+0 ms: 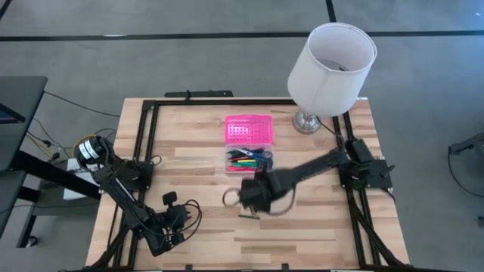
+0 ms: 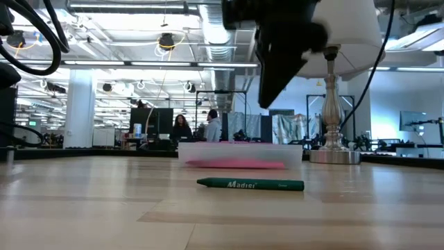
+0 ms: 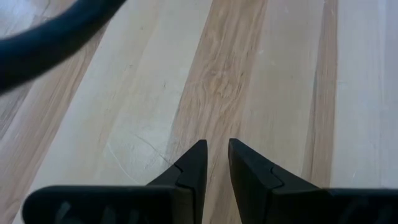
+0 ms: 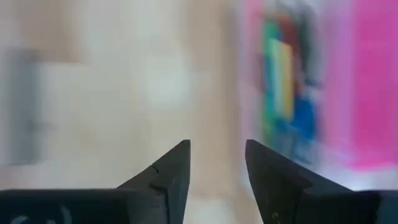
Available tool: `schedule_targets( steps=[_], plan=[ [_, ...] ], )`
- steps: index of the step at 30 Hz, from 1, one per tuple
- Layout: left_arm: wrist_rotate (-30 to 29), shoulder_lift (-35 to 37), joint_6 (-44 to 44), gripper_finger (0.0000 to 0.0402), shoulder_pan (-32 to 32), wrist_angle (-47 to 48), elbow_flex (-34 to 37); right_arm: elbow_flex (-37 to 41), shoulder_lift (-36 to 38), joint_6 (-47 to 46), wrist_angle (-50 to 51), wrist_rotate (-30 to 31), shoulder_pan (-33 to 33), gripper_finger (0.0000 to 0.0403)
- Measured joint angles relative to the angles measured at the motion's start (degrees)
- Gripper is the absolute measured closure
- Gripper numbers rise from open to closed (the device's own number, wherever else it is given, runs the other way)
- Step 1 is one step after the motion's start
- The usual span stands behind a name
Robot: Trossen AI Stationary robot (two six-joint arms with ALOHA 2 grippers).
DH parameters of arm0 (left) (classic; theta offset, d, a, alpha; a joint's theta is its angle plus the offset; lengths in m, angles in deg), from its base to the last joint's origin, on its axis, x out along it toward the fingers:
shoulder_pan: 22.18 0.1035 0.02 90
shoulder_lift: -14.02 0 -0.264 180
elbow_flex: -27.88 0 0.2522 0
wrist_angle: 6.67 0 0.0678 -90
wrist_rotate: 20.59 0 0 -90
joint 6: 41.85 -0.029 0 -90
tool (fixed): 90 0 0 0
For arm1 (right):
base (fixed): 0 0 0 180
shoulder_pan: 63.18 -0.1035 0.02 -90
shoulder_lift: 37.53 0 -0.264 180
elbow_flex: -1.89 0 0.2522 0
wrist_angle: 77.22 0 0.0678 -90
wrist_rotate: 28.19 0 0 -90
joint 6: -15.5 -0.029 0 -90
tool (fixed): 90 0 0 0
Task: Pick & place school supplies into a supply box
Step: Put the green crayon into the supply box
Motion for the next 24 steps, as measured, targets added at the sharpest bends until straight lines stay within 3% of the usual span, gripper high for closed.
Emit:
schedule_targets(
  steps=[9,11,13,24],
  plan=[
    [-1.91,0.00,0.03,0.0340,0.54,-0.03,0.00,-0.19,-2.90,1.77,-15.66,-3.30,-9.64,0.0262],
    [-1.89,0.00,-0.36,0.0340,0.98,-0.26,0.00,0.28,-3.73,1.79,-15.31,-4.36,-10.61,0.0262],
    [-1.91,0.00,-0.57,0.0340,1.36,-0.55,0.00,-0.10,-5.53,1.51,-19.29,-6.59,-10.70,0.0261],
    [-1.26,0.00,-0.87,0.0340,2.45,-0.64,0.00,0.08,-9.62,-1.93,-18.30,-9.37,-8.86,0.0269]
  ],
)
